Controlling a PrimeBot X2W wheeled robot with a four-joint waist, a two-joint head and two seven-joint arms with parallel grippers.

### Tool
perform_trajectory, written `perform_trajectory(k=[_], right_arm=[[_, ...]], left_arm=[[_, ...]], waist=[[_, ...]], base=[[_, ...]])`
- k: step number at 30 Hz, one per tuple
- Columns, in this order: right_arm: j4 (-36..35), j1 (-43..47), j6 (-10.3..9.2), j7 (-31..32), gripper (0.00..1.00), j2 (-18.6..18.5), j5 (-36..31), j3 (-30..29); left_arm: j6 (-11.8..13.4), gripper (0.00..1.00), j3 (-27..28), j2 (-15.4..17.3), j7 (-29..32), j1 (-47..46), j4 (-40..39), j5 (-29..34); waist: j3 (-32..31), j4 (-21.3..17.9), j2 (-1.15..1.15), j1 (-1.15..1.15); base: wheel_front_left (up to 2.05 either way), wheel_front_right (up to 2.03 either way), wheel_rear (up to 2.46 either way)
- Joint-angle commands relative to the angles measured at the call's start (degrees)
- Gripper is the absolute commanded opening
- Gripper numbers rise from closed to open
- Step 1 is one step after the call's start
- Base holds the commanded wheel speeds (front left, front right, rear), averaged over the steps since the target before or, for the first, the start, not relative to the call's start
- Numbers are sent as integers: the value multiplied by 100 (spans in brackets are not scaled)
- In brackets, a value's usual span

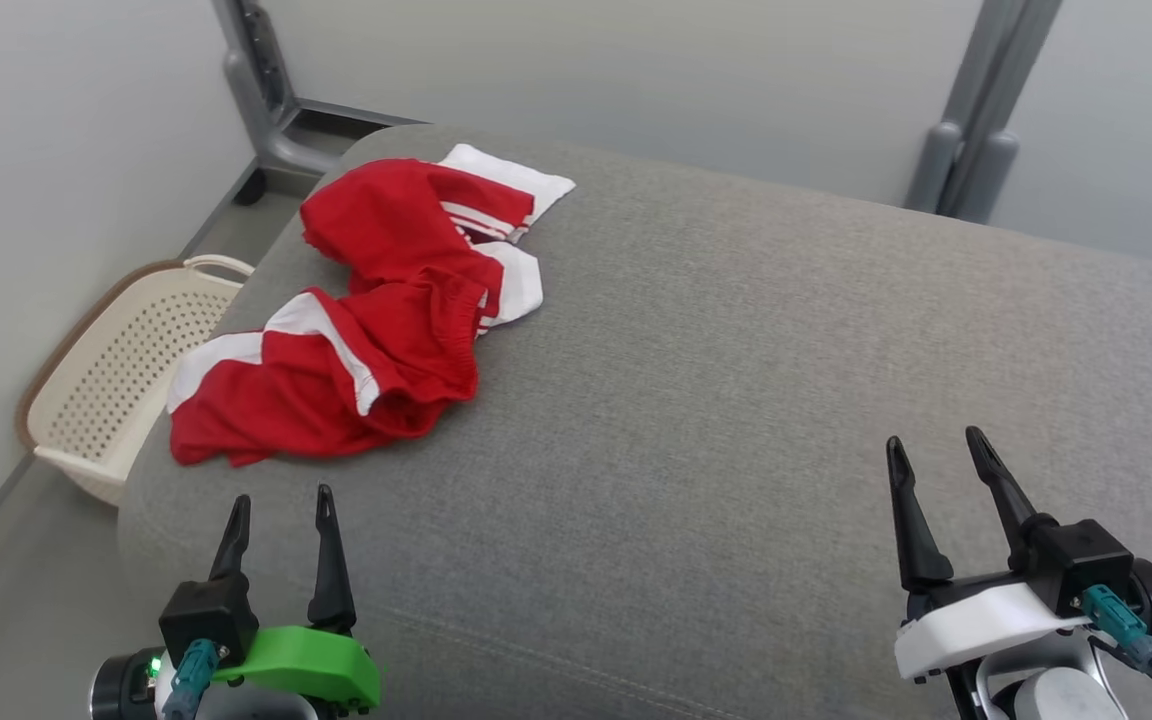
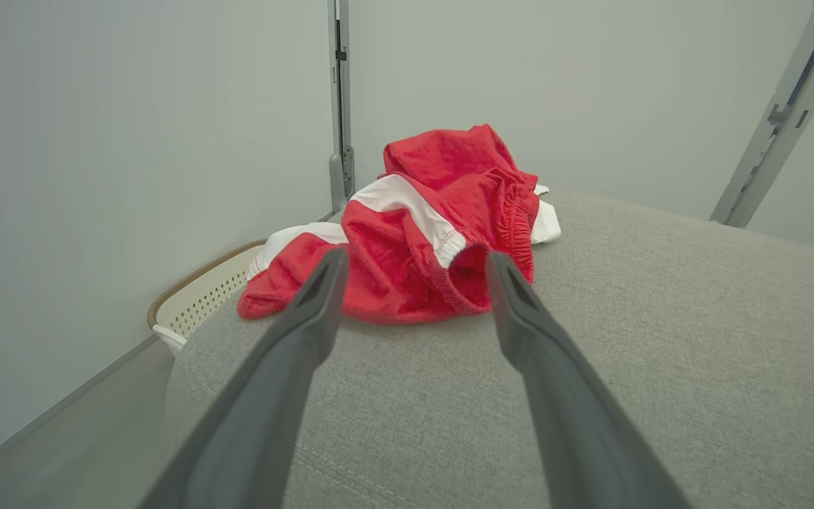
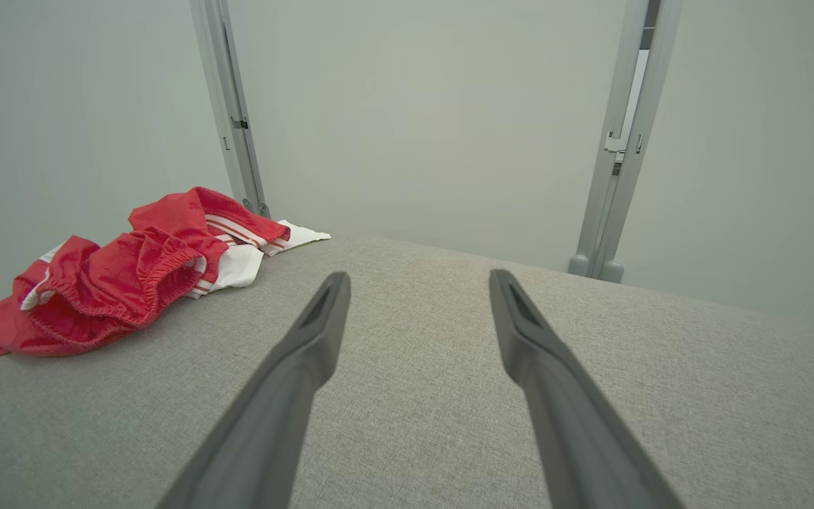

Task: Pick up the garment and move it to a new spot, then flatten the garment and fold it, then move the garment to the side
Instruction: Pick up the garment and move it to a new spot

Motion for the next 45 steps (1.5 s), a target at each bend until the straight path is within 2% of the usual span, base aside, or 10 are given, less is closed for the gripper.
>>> perform_trajectory(k=[1, 11, 15, 18, 24, 29, 34, 39, 45], right_arm=[[1, -57, -2, -20, 100, -18, 56, -9], [3, -18, -2, -20, 100, -18, 90, -35], [9, -1, -2, -20, 100, -18, 62, -49], [-6, -23, -2, -20, 100, -18, 13, -62], [-29, -85, -2, -20, 100, -18, -25, -8], [-6, -159, -2, -20, 100, -20, -83, 69], [16, -268, -2, -20, 100, -20, -160, 106], [3, -405, -2, -20, 100, -20, -275, 127], [-10, -606, -2, -20, 100, -36, -401, 159]], left_arm=[[2, 100, 16, 50, 1, 15, -22, -21], [14, 100, -5, 134, 99, -61, -132, -58], [-139, 100, -13, 424, 333, -323, -308, -3], [-310, 100, 0, 757, 688, -691, -473, 53], [-877, 100, 30, 1419, 1774, -1761, -537, -136], [-1198, 100, 72, 1590, 2707, -2553, -197, -744], [-1327, 100, -76, 1770, 3406, -3036, 274, -1224], [-1363, 100, -210, 1907, 3697, -3283, 645, -1441], [-1370, 100, -251, 1910, 4006, -3617, 1269, -1722]], waist=[[48, 366, 0, 0], [41, 498, 0, 0], [59, 459, 0, 0], [105, 397, 0, 0], [251, 186, 0, 0], [476, -95, 0, 0], [718, -381, 0, 0], [965, -603, 0, 0], [1355, -931, 0, 0]], base=[[0, 0, 0], [0, 0, 0], [0, 0, 0], [0, 0, 0], [0, 0, 0], [0, 0, 0], [0, 0, 0], [0, 0, 0], [0, 0, 0]])
